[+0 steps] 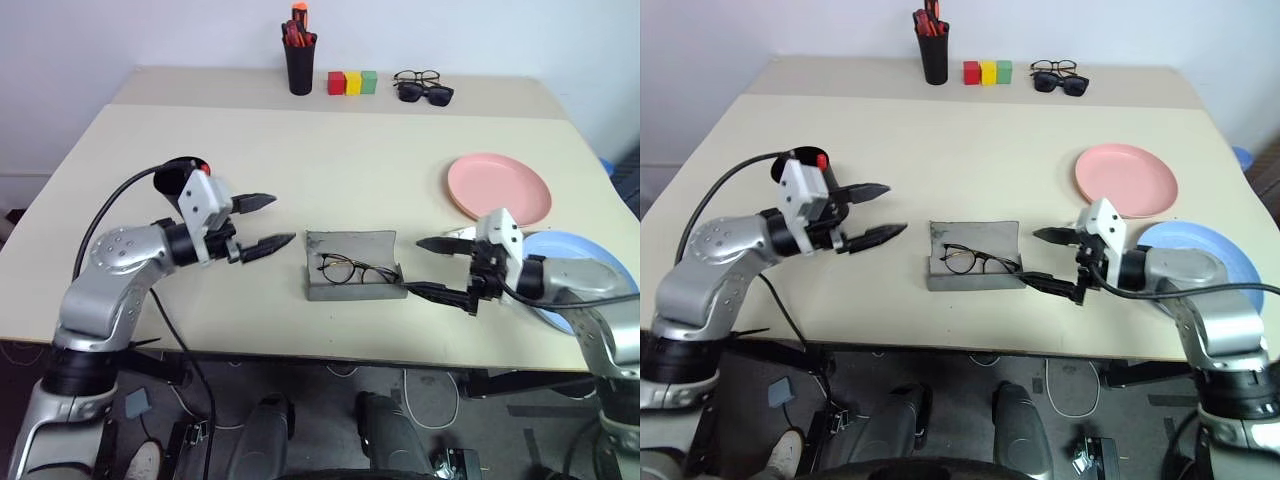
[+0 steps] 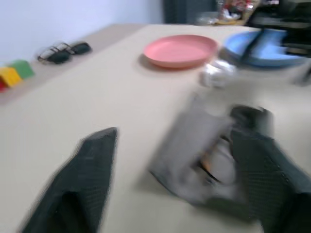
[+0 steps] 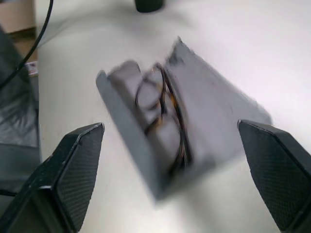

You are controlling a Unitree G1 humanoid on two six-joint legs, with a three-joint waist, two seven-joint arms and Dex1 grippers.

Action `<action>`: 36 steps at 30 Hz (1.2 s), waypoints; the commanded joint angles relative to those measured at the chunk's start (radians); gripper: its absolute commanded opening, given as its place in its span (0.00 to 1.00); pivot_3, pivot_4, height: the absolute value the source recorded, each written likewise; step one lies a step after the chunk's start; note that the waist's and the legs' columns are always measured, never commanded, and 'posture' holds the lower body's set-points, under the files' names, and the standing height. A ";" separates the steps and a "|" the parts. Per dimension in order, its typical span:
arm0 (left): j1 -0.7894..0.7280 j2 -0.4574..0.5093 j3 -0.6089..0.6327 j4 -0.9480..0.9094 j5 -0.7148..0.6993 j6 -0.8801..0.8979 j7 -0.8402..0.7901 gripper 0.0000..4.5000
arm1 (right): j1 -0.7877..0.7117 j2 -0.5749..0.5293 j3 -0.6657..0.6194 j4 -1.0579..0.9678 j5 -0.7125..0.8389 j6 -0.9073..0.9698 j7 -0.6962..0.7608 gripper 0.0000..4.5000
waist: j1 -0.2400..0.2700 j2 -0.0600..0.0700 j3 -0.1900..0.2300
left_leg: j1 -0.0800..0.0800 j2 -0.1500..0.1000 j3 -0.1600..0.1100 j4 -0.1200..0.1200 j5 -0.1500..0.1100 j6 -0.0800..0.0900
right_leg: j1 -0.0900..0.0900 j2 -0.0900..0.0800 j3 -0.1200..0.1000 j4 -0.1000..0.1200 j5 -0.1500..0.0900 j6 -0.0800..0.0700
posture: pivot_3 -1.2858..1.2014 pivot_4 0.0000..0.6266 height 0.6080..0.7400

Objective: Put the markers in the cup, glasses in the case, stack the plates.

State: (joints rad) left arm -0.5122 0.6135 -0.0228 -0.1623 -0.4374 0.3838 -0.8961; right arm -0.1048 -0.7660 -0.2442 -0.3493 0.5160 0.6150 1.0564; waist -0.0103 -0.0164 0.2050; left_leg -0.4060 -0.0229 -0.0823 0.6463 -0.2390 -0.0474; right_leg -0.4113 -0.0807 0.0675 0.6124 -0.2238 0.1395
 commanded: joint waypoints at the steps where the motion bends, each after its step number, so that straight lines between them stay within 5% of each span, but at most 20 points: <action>1: -0.119 -0.040 -0.053 0.118 0.091 -0.046 0.024 0.37 | 0.137 -0.014 -0.124 -0.109 -0.005 -0.012 -0.065 1.00 | -0.003 0.000 0.000 | 0.000 0.000 0.000 0.000 0.000 0.000 | 0.000 0.000 0.000 0.000 0.000 0.000 | 0.52 0.24 1.00; 4: -0.246 -0.084 -0.119 0.286 0.188 -0.124 0.016 0.04 | 0.321 0.002 -0.189 -0.174 -0.033 -0.072 -0.065 1.00 | -0.004 0.000 0.000 | 0.001 0.000 0.001 0.000 0.000 0.000 | 0.000 0.000 0.000 0.000 -0.001 -0.001 | 0.52 0.24 1.00; 13: -0.581 -0.202 -0.283 0.888 0.422 -0.458 -0.133 0.04 | 0.610 0.105 -0.351 -0.209 -0.026 -0.371 -0.016 1.00 | -0.007 -0.001 0.000 | 0.000 0.000 0.002 0.002 0.000 0.000 | 0.000 0.000 0.001 -0.001 -0.004 0.001 | 0.52 0.24 1.00; 21: -0.776 -0.315 -0.334 1.301 0.548 -0.670 -0.259 0.04 | 0.628 0.164 -0.360 -0.220 -0.024 -0.493 -0.068 1.00 | -0.004 -0.003 0.000 | -0.001 0.000 0.002 0.001 0.000 0.000 | 0.000 0.000 0.001 -0.002 -0.004 0.001 | 0.52 0.24 1.00; 30: -0.825 -0.363 -0.346 1.442 0.649 -0.704 -0.314 0.04 | 0.533 0.161 -0.290 -0.235 0.030 -0.507 -0.099 1.00 | -0.004 -0.004 0.001 | -0.002 0.000 0.001 0.001 0.000 0.000 | -0.001 0.000 0.001 -0.001 -0.002 0.004 | 0.52 0.24 1.00; 36: -0.823 -0.358 -0.308 1.449 0.622 -0.619 -0.546 0.04 | 0.512 0.137 -0.287 -0.203 0.033 -0.520 -0.077 1.00 | -0.003 -0.004 0.001 | -0.002 0.000 0.001 0.001 0.000 0.001 | 0.000 0.000 0.001 -0.001 -0.001 0.003 | 0.52 0.24 1.00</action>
State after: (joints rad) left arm -1.3071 0.2507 -0.3607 1.2949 0.2065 -0.2584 -1.3780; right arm 0.4116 -0.6131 -0.5201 -0.5444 0.5344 0.1189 0.9739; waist -0.0132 -0.0203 0.2061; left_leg -0.4077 -0.0232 -0.0816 0.6475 -0.2394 -0.0468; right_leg -0.4116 -0.0805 0.0682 0.6117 -0.2251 0.1423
